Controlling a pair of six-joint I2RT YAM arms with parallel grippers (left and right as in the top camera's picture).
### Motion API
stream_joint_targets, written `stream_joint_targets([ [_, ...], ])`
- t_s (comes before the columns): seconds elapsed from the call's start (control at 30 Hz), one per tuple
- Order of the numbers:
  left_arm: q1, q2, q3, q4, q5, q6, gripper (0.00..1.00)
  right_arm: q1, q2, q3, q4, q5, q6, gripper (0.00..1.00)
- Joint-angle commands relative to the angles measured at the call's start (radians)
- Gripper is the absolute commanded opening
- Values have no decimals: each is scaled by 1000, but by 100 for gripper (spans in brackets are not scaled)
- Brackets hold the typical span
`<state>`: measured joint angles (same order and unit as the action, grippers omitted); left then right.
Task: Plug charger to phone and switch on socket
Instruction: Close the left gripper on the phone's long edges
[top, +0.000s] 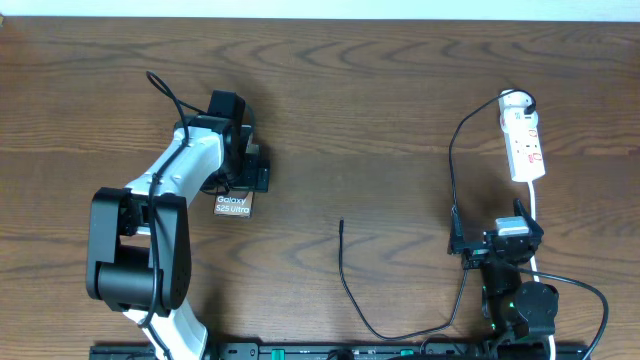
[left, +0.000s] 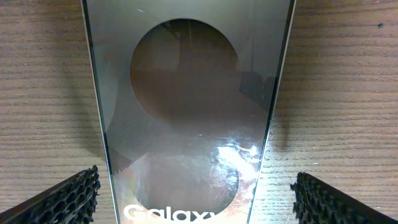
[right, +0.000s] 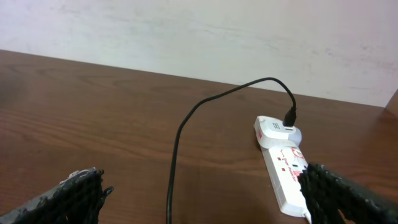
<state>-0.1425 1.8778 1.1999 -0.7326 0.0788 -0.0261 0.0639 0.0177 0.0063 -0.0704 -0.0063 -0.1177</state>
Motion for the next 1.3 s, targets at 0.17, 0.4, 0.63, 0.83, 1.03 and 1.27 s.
stream_joint_targets([
  [0.17,-1,12,-8,6,-23,11,98,-4,-1,-1,-5,7,-11,99],
  [0.4,-1,11,-8,14,-24,14,98,-4,-1,-1,-5,7,-11,99],
  [0.63,-1,12,-29,34,-24,15,98,-4,-1,-1,-5,7,-11,99],
  [0.83,-1,12,-35,47,-24,26,98,-4,-1,-1,-5,7,-11,99],
  [1.03,-1,13,-55,85,-29,29,98,-4,-1,-1,-5,7,-11,99],
  [1.27,-1,13,-72,103,-47,33,98,-4,-1,-1,-5,7,-11,99],
])
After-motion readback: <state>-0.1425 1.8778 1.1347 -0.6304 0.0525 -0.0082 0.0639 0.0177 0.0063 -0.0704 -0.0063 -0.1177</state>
